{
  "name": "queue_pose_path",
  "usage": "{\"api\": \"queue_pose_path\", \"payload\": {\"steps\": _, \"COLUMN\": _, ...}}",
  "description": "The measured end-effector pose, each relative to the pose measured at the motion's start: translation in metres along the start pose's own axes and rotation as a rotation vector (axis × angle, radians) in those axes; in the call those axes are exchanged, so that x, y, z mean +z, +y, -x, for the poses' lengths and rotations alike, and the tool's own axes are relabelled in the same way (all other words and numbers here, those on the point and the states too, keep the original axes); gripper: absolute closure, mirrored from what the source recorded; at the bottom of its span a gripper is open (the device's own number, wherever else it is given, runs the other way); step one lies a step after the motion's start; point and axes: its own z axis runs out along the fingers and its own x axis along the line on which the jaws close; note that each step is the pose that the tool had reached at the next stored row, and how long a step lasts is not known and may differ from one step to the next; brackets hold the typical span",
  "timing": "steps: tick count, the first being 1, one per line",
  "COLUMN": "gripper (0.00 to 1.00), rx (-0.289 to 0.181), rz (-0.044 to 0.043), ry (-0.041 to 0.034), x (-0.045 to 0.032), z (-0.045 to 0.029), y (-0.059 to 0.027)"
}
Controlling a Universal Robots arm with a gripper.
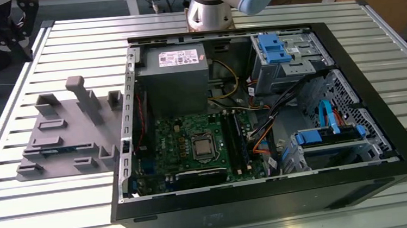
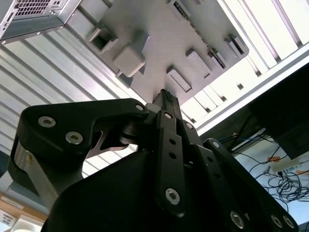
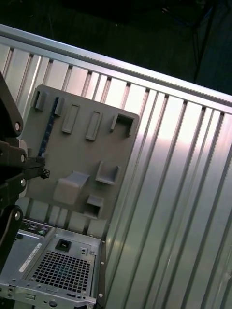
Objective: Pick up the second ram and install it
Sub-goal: 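Pick up the second ram and move it above second insertion slot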
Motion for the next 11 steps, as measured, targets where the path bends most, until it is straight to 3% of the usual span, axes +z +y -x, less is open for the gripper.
{"api": "queue_pose_path", "payload": {"steps": 11, "gripper": 0.89, "rx": -0.037, "rz": 0.0010, "ry": 0.0011, "x": 0.0000, "z": 0.0000, "y": 0.0000}}
